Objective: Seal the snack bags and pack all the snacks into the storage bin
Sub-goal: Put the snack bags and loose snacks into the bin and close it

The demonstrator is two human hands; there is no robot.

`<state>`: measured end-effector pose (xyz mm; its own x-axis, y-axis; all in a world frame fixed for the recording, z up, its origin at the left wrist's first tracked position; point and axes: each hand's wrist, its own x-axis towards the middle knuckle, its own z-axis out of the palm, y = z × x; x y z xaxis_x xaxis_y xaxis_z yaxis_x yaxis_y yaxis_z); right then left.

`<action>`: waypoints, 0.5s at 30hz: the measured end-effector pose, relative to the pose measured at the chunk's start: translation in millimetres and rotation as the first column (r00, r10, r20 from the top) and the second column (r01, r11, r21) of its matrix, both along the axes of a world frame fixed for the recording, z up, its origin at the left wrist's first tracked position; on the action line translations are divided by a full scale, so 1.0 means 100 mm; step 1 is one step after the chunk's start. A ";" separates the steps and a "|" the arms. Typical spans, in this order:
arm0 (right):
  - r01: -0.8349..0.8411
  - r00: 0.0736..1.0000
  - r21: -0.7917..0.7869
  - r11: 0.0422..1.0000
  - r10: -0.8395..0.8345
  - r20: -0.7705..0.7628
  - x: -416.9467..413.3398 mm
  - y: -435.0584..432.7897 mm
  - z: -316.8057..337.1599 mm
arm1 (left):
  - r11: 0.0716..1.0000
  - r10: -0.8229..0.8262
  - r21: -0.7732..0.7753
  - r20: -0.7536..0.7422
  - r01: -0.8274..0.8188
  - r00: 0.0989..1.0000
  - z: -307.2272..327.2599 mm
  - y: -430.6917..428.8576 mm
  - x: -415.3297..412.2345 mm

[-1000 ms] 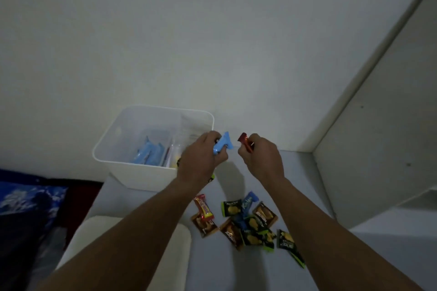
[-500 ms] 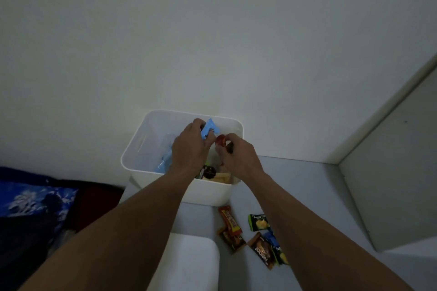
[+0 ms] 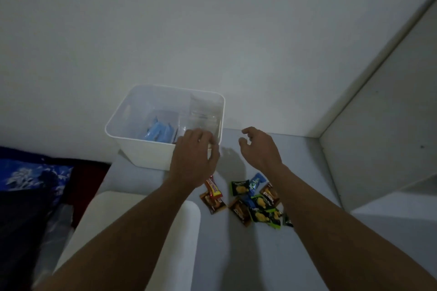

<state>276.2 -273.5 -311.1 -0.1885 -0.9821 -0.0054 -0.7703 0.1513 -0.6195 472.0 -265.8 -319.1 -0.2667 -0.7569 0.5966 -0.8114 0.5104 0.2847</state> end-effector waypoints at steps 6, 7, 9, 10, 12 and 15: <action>0.021 0.993 0.367 0.930 0.023 -0.115 -0.48 0.54 -0.84 | 0.958 -0.205 0.211 0.040 0.192 0.978 -0.82 0.49 -0.48; 0.022 0.986 0.431 0.902 0.051 -0.159 -0.53 0.64 -0.98 | 0.945 -0.198 0.278 0.073 0.170 0.978 -0.97 0.50 -0.53; 0.006 0.968 0.506 0.862 0.122 -0.220 -0.60 0.79 -1.26 | 0.925 -0.184 0.361 0.157 0.117 0.970 -1.25 0.45 -0.61; 0.001 0.961 0.511 0.860 0.141 -0.240 -0.61 0.85 -1.37 | 0.918 -0.181 0.388 0.222 0.084 0.958 -1.38 0.41 -0.64; 0.007 0.945 0.401 0.916 0.125 -0.302 -0.62 0.93 -1.56 | 0.915 -0.183 0.403 0.377 0.018 0.908 -1.60 0.38 -0.69; -0.028 0.891 0.100 0.995 0.070 -0.448 -0.64 0.95 -1.73 | 0.934 -0.172 0.357 0.447 0.001 0.878 -1.83 0.43 -0.74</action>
<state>212.7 -178.7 -484.4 -0.1428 -0.9896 -0.0185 -0.9712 0.1437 -0.1900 397.8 -222.3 -501.9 -0.5205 -0.8480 0.0999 -0.8483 0.5269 0.0527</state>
